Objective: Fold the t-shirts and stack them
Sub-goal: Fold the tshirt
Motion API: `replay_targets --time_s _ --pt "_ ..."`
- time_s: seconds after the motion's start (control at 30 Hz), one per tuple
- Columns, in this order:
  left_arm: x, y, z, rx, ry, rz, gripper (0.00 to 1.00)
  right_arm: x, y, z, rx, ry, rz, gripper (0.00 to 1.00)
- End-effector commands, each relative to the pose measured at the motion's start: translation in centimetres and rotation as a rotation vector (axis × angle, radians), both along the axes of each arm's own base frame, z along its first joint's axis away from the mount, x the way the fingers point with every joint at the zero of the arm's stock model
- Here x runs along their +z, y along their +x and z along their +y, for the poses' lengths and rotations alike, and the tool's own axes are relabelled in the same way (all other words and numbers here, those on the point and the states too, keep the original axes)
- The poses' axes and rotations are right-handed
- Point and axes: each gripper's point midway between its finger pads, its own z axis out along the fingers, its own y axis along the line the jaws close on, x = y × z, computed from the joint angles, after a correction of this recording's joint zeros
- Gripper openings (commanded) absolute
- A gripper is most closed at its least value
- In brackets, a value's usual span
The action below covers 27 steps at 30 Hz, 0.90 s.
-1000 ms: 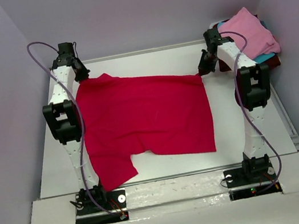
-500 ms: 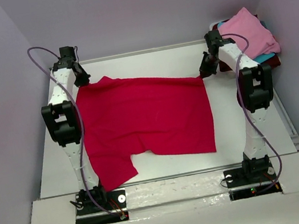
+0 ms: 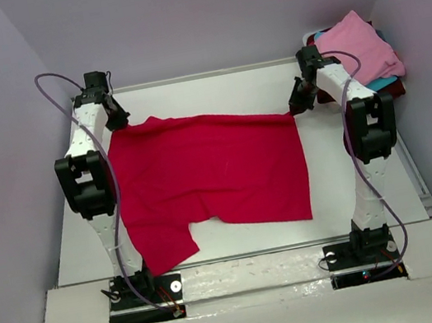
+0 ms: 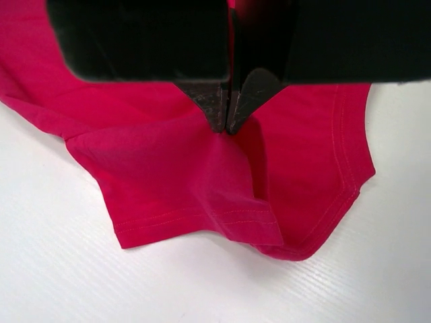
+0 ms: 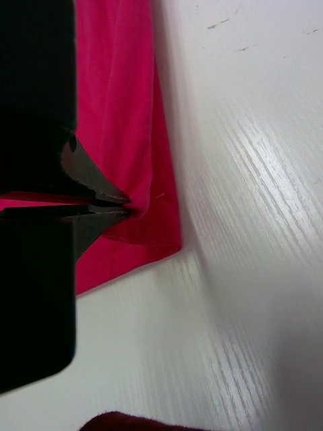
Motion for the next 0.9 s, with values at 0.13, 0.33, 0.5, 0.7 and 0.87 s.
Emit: replay_targets --time_s 0.13,0.33,0.5,0.7,0.87 --pt "2.7 -2.2 1.4 0.051 -0.001 -0.052 0.06 2.1 -0.6 -0.2 -0.022 -0.003 -0.022 0.07" --pt "2.9 -3.0 2.9 0.085 0.004 -0.053 0.06 2.5 -0.7 -0.7 -0.030 -0.006 -0.010 0.07" --pt "2.8 -3.5 3.3 0.095 0.004 -0.047 0.06 2.2 -1.4 -1.7 -0.054 -0.009 0.013 0.07" --pt "2.7 -3.8 3.8 0.107 0.009 -0.042 0.06 2.0 -2.0 -2.6 -0.066 -0.012 0.025 0.07" --pt "2.3 -4.2 3.7 0.107 0.009 -0.031 0.06 1.9 -2.4 -2.5 -0.060 -0.008 0.032 0.07"
